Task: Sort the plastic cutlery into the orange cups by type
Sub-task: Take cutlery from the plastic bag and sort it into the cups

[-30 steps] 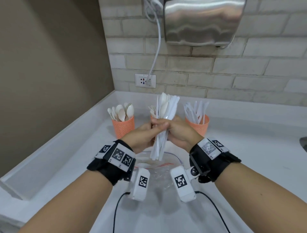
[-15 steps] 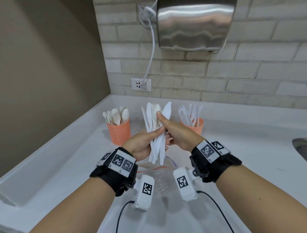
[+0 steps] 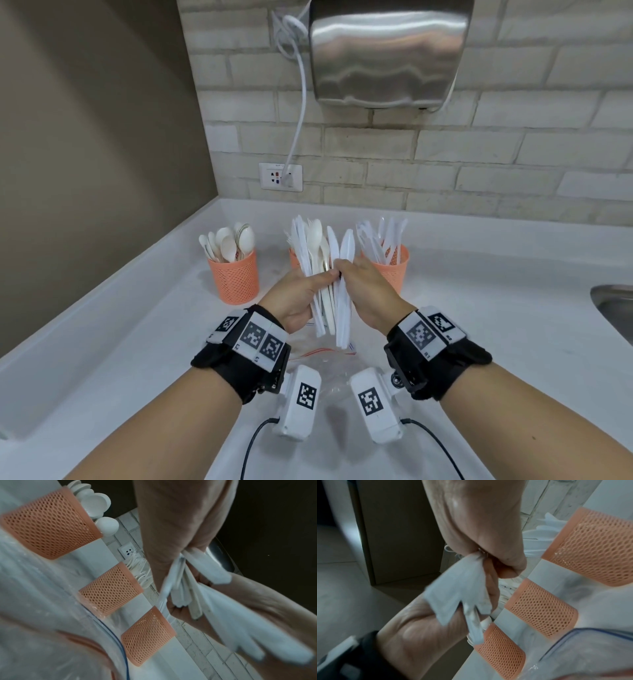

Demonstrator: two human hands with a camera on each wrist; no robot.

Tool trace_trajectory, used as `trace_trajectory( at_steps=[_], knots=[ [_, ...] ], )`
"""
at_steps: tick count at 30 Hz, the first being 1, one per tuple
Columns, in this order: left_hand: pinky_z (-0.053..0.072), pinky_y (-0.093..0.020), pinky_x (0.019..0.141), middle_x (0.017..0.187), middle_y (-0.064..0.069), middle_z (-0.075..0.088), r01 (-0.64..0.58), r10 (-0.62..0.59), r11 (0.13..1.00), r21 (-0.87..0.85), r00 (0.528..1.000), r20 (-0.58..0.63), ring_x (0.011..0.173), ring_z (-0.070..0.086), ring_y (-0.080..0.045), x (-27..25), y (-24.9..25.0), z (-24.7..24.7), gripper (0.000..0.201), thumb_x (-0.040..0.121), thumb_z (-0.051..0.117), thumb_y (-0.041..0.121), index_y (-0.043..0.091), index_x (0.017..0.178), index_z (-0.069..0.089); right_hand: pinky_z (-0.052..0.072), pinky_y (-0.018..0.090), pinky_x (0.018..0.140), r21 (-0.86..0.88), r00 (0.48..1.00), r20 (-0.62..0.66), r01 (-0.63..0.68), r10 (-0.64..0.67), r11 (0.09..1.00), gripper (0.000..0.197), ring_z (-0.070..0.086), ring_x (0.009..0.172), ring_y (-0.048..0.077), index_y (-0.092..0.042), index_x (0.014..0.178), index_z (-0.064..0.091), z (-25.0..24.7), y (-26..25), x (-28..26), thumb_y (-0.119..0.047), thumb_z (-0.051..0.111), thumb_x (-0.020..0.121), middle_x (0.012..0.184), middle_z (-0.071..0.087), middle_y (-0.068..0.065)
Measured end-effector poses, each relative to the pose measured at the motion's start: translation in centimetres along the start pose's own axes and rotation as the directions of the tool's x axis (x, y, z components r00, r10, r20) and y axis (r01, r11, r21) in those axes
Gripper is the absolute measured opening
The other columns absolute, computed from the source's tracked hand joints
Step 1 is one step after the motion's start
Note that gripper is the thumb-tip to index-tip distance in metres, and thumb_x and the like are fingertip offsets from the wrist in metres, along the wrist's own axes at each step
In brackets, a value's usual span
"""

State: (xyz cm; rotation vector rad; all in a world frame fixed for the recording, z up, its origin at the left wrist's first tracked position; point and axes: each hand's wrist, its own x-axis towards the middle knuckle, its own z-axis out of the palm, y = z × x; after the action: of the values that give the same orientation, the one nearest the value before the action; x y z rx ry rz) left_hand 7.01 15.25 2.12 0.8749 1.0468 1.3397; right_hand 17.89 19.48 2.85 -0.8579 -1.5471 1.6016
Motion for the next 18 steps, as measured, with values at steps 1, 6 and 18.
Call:
trace_trajectory(
  at_steps=[1,6,18],
  knots=[
    [0.058,-0.03,0.071,0.078,-0.004,0.072,0.01,-0.01,1.0,0.011,1.0,-0.019,0.072,0.069,-0.015,0.1,0.0,0.1,0.016,0.093,0.05,0.007,0.006,0.103,0.063,0.055,0.025,0.07,0.005,1.0,-0.018,0.008,-0.008,1.0,0.031,0.066,0.084,0.017,-0.015,0.093,0.063,-0.2,0.0,0.2,-0.006,0.033,0.096,0.088,0.068,0.005],
    [0.049,-0.022,0.049,0.059,-0.002,0.052,0.065,-0.05,0.993,0.094,0.987,-0.154,0.047,0.051,-0.01,0.7,0.4,-0.1,0.014,0.093,0.05,0.01,0.009,0.08,0.056,0.052,0.033,0.067,0.006,0.971,-0.225,0.079,-0.076,0.997,0.021,0.054,0.062,0.018,-0.01,0.105,0.05,-2.5,-1.5,2.2,-0.02,0.032,0.102,0.07,0.055,0.005],
    [0.041,-0.018,0.045,0.065,0.003,0.055,0.004,-0.001,0.998,-0.06,0.999,0.045,0.043,0.047,-0.007,1.2,1.6,-1.3,0.013,0.096,0.045,0.017,0.014,0.087,0.054,0.047,0.023,0.071,-0.341,0.835,-0.382,0.27,-0.395,0.901,0.027,0.05,0.072,0.012,-0.004,0.121,0.04,-8.6,-1.3,8.6,-0.018,0.031,0.101,0.074,0.049,-0.002]
  ],
)
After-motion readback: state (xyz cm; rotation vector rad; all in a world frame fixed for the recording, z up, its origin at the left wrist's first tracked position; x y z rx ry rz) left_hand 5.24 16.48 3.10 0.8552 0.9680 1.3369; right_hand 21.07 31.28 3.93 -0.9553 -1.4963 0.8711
